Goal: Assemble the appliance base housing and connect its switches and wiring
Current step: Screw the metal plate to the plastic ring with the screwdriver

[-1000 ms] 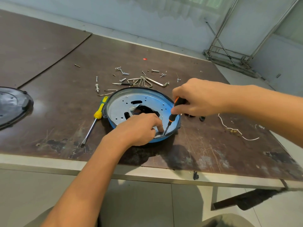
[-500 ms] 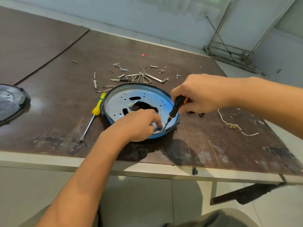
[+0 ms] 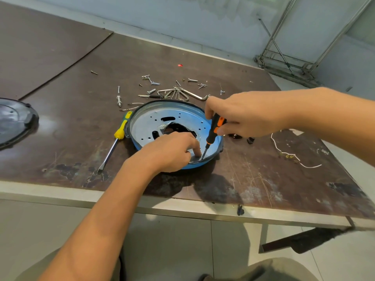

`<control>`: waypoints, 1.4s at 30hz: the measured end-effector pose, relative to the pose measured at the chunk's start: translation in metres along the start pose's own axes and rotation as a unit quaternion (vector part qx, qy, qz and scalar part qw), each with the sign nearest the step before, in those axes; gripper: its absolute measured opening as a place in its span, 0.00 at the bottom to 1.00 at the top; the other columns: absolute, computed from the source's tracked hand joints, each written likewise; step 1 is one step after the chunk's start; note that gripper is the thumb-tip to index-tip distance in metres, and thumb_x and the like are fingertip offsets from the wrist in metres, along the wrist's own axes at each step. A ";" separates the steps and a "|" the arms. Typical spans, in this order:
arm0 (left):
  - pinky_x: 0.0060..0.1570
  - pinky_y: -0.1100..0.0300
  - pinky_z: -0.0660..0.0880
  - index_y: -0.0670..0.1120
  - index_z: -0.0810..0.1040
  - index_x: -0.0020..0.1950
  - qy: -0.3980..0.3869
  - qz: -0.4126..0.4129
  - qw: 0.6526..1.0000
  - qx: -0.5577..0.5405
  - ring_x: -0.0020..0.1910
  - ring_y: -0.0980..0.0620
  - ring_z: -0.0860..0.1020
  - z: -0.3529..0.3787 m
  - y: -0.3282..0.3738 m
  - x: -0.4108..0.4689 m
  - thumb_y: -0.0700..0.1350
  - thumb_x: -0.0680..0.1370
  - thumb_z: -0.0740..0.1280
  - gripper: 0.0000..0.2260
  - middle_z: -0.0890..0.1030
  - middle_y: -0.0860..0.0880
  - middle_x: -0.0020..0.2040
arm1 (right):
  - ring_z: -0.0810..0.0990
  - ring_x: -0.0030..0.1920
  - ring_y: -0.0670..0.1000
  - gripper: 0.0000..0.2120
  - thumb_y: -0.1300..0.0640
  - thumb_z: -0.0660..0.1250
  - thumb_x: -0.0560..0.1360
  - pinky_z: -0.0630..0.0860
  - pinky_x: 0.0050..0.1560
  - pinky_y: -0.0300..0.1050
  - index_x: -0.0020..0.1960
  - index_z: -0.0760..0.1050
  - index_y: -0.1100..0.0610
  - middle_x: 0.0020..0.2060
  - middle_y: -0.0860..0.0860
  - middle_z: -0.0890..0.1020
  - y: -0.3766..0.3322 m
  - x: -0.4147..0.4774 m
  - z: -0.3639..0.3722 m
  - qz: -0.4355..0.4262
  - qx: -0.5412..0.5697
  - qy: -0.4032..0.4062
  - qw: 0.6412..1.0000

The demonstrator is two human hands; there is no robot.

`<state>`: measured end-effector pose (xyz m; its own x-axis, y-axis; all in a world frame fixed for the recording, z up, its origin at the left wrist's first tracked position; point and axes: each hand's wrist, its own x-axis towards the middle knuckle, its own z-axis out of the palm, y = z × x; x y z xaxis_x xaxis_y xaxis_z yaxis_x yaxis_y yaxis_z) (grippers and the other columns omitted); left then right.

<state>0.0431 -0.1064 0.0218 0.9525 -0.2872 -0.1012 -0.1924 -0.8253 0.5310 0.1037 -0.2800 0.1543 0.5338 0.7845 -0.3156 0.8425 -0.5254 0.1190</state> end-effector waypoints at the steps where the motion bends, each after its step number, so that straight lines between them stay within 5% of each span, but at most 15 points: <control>1: 0.65 0.45 0.72 0.59 0.81 0.58 0.000 0.001 1.000 0.002 0.68 0.51 0.71 0.000 -0.001 0.000 0.40 0.77 0.59 0.18 0.71 0.57 0.72 | 0.74 0.37 0.45 0.10 0.47 0.64 0.81 0.64 0.33 0.41 0.56 0.64 0.45 0.36 0.43 0.75 -0.001 0.002 -0.002 -0.010 -0.024 0.009 1.000; 4: 0.64 0.46 0.73 0.59 0.80 0.57 0.000 0.003 1.000 -0.001 0.66 0.51 0.73 0.001 -0.002 0.000 0.41 0.76 0.59 0.18 0.72 0.57 0.70 | 0.73 0.32 0.44 0.09 0.42 0.66 0.78 0.61 0.29 0.42 0.50 0.71 0.46 0.29 0.43 0.74 -0.005 0.004 -0.004 -0.037 -0.070 0.077 0.994; 9: 0.64 0.44 0.73 0.61 0.80 0.56 -0.003 -0.001 1.000 -0.003 0.65 0.50 0.73 0.000 -0.003 0.001 0.41 0.77 0.60 0.17 0.72 0.57 0.70 | 0.71 0.28 0.50 0.26 0.31 0.55 0.75 0.61 0.28 0.42 0.35 0.70 0.52 0.25 0.47 0.72 -0.019 0.013 0.000 0.009 -0.109 0.094 0.990; 11: 0.64 0.44 0.72 0.61 0.80 0.57 -0.003 -0.004 1.000 -0.009 0.66 0.50 0.72 0.000 -0.002 0.000 0.41 0.77 0.60 0.17 0.71 0.58 0.71 | 0.72 0.29 0.50 0.26 0.32 0.54 0.78 0.64 0.29 0.45 0.42 0.71 0.55 0.28 0.49 0.74 -0.017 0.016 -0.001 0.039 -0.134 0.088 0.986; 13: 0.63 0.44 0.73 0.61 0.80 0.57 0.002 -0.005 1.000 -0.010 0.66 0.49 0.73 0.000 -0.001 -0.001 0.41 0.77 0.59 0.18 0.72 0.57 0.71 | 0.74 0.34 0.49 0.21 0.35 0.58 0.79 0.69 0.33 0.48 0.56 0.65 0.54 0.35 0.49 0.76 -0.011 0.012 -0.005 0.045 -0.078 0.042 0.995; 15: 0.61 0.44 0.74 0.61 0.79 0.57 0.008 -0.011 1.000 -0.016 0.65 0.48 0.74 0.001 0.000 -0.002 0.42 0.77 0.59 0.18 0.74 0.55 0.70 | 0.75 0.37 0.49 0.18 0.41 0.63 0.80 0.70 0.36 0.47 0.60 0.59 0.49 0.37 0.46 0.76 -0.008 0.007 -0.008 0.025 -0.011 -0.009 1.000; 20: 0.61 0.44 0.74 0.62 0.79 0.56 0.004 -0.019 1.000 -0.025 0.64 0.47 0.74 0.000 -0.001 -0.003 0.42 0.76 0.60 0.17 0.74 0.55 0.70 | 0.72 0.32 0.42 0.11 0.43 0.68 0.77 0.62 0.29 0.42 0.49 0.69 0.47 0.28 0.41 0.72 -0.013 0.010 -0.005 -0.045 -0.052 0.087 0.994; 24: 0.61 0.43 0.74 0.61 0.79 0.57 0.002 -0.008 1.000 -0.005 0.64 0.47 0.75 0.001 0.000 -0.001 0.42 0.76 0.60 0.17 0.75 0.54 0.68 | 0.69 0.26 0.50 0.26 0.32 0.57 0.77 0.63 0.28 0.44 0.37 0.70 0.54 0.25 0.48 0.71 -0.012 0.014 0.003 0.018 -0.088 0.112 0.990; 27: 0.60 0.43 0.75 0.61 0.80 0.56 0.004 -0.006 1.000 -0.001 0.61 0.47 0.76 0.002 -0.001 0.000 0.43 0.77 0.60 0.16 0.75 0.54 0.67 | 0.72 0.29 0.49 0.26 0.30 0.55 0.76 0.66 0.30 0.45 0.44 0.70 0.53 0.30 0.48 0.75 -0.004 0.010 0.005 0.067 -0.079 0.074 0.992; 30: 0.62 0.43 0.74 0.61 0.80 0.57 0.003 -0.009 1.000 -0.005 0.64 0.47 0.75 0.002 -0.003 0.000 0.42 0.77 0.60 0.17 0.74 0.53 0.69 | 0.74 0.34 0.42 0.14 0.38 0.63 0.79 0.64 0.32 0.40 0.54 0.62 0.43 0.36 0.43 0.77 -0.002 0.002 0.001 0.018 -0.013 0.025 0.999; 34: 0.61 0.43 0.75 0.61 0.80 0.57 0.003 -0.010 1.000 0.001 0.64 0.47 0.75 0.002 -0.003 0.001 0.42 0.77 0.60 0.17 0.74 0.53 0.70 | 0.77 0.39 0.44 0.07 0.46 0.69 0.77 0.70 0.35 0.42 0.52 0.74 0.46 0.40 0.43 0.80 0.000 0.004 -0.004 -0.050 -0.048 0.054 0.996; 38: 0.59 0.44 0.76 0.61 0.80 0.57 0.002 -0.010 1.000 -0.001 0.62 0.47 0.76 0.003 -0.003 0.001 0.43 0.77 0.60 0.16 0.74 0.53 0.69 | 0.72 0.29 0.42 0.17 0.37 0.63 0.75 0.65 0.29 0.41 0.43 0.77 0.50 0.27 0.43 0.73 -0.002 0.003 0.003 -0.043 -0.059 0.118 0.990; 42: 0.59 0.44 0.76 0.62 0.80 0.55 0.004 -0.015 1.000 -0.010 0.63 0.48 0.75 0.003 -0.005 0.001 0.44 0.77 0.60 0.16 0.75 0.55 0.68 | 0.73 0.28 0.45 0.24 0.32 0.53 0.76 0.69 0.29 0.42 0.38 0.73 0.50 0.27 0.46 0.75 -0.002 0.003 0.008 0.050 -0.117 0.103 0.986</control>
<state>0.0445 -0.1041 0.0164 0.9597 -0.2585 -0.1105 -0.1590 -0.8234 0.5447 0.1035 -0.2795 0.1456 0.5977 0.7960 -0.0957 0.7659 -0.5316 0.3616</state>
